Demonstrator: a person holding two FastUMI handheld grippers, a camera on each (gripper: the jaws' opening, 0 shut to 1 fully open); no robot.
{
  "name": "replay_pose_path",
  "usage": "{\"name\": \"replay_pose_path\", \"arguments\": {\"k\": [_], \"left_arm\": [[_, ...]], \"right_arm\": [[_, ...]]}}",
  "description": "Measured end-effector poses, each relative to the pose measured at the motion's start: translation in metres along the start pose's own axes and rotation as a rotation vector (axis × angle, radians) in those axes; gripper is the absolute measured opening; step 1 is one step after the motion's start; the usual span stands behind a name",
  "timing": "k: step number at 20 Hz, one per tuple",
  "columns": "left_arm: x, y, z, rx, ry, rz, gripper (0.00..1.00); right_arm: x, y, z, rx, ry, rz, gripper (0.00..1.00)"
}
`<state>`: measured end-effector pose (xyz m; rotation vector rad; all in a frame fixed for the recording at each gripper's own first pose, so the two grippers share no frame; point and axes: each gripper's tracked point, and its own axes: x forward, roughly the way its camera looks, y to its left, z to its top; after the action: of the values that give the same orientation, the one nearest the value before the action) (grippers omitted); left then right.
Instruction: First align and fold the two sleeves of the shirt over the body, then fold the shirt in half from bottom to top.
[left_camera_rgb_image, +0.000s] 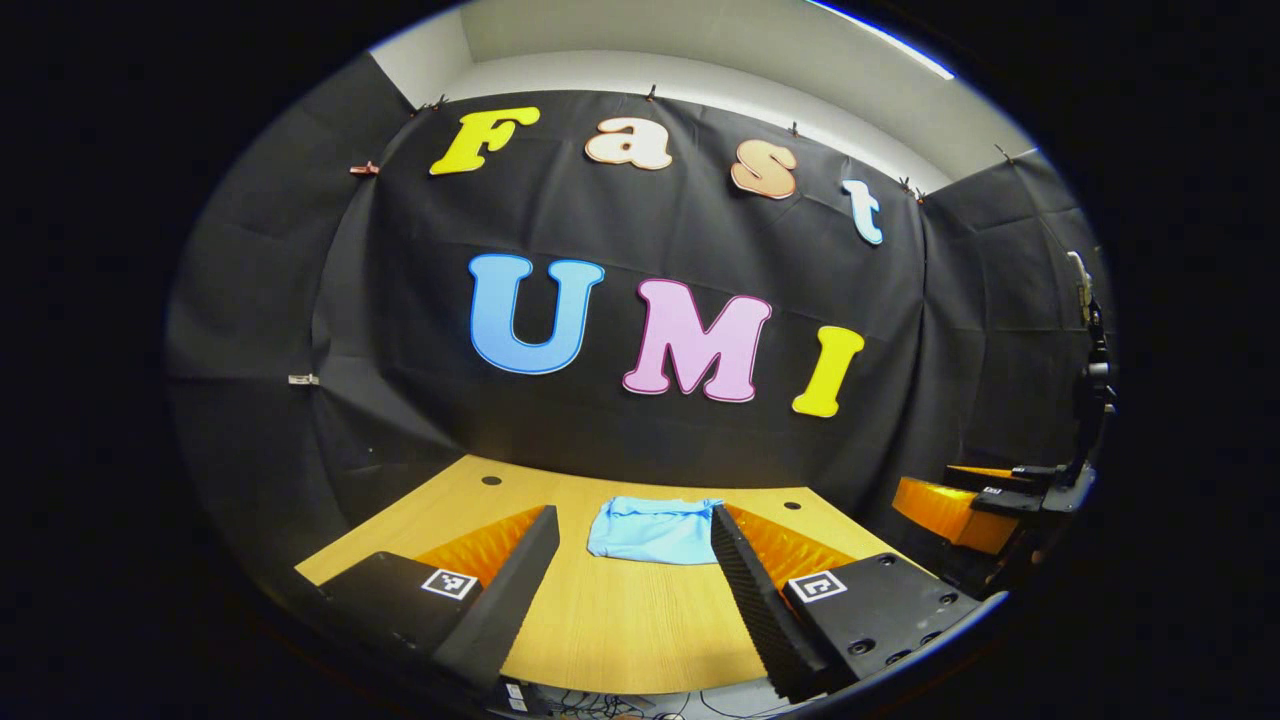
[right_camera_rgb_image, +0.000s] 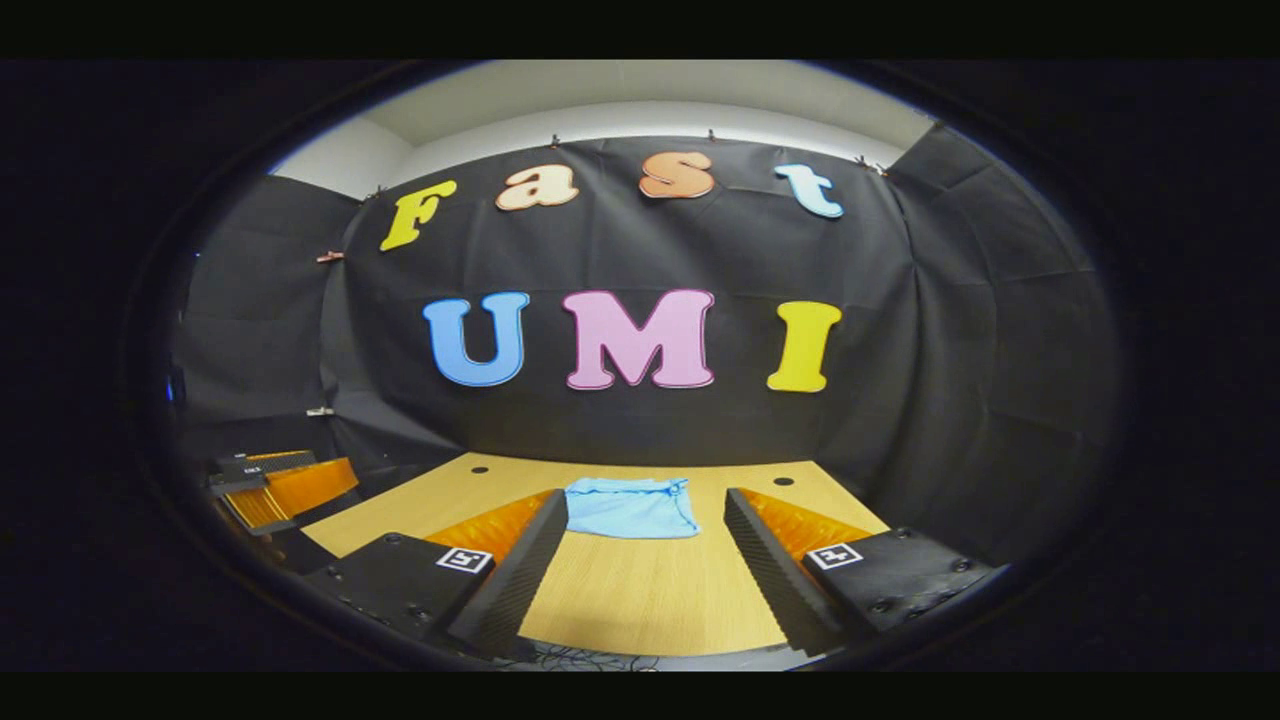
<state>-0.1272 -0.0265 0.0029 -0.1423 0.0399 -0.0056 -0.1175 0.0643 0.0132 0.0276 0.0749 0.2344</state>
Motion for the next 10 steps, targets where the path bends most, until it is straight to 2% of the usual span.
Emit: {"name": "replay_pose_path", "arguments": {"k": [10], "left_arm": [[0.002, 0.018, 0.007, 0.022, 0.000, 0.041, 0.97]], "right_arm": [[0.013, 0.037, 0.005, -0.026, 0.036, 0.065, 0.98]]}}
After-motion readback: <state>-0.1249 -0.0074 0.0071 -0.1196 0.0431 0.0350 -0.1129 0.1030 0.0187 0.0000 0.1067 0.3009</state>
